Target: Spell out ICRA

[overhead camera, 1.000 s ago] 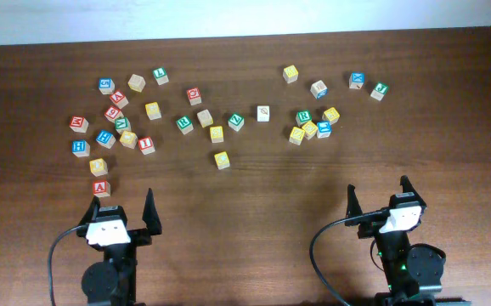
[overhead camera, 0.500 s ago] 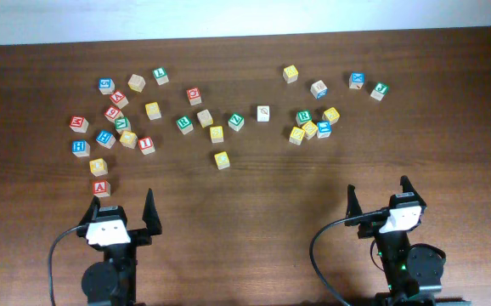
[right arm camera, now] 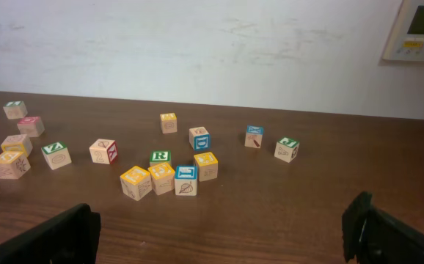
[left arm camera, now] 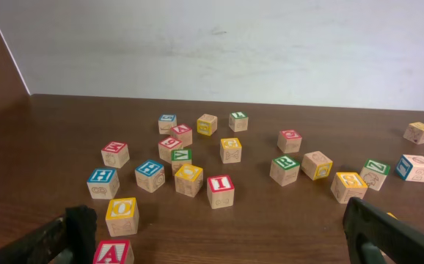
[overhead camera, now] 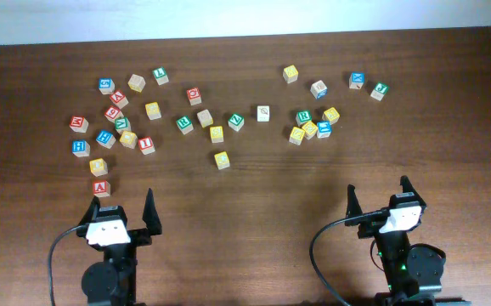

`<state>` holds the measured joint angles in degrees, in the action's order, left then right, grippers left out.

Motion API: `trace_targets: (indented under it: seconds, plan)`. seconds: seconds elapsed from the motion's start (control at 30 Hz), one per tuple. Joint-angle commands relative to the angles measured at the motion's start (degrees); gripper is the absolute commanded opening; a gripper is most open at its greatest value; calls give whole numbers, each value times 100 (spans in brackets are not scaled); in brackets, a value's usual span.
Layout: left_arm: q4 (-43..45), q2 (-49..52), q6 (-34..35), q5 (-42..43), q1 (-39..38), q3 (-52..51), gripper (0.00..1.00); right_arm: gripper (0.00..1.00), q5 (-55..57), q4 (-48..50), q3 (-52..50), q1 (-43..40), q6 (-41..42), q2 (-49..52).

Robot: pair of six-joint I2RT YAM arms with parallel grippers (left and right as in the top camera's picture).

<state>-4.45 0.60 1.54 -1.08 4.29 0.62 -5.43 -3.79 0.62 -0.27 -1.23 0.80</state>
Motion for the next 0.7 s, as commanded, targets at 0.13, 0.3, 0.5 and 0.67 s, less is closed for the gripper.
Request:
trace_targets:
  seconds: [0.13, 0.3, 0.5, 0.67]
  plan:
    - [-35, -26, -4, -22, -17, -11, 99, 98, 7, -31, -31, 44, 63, -59]
    - [232, -26, 63, 1600, -17, -9, 99, 99, 7, -31, -31, 44, 61, -59]
    - [3126, -26, 647, 3432, -17, 0, 99, 98, 7, -31, -31, 44, 63, -59]
    - [2999, 356, 872, 2177, -17, 1357, 99, 98, 7, -31, -31, 44, 61, -59]
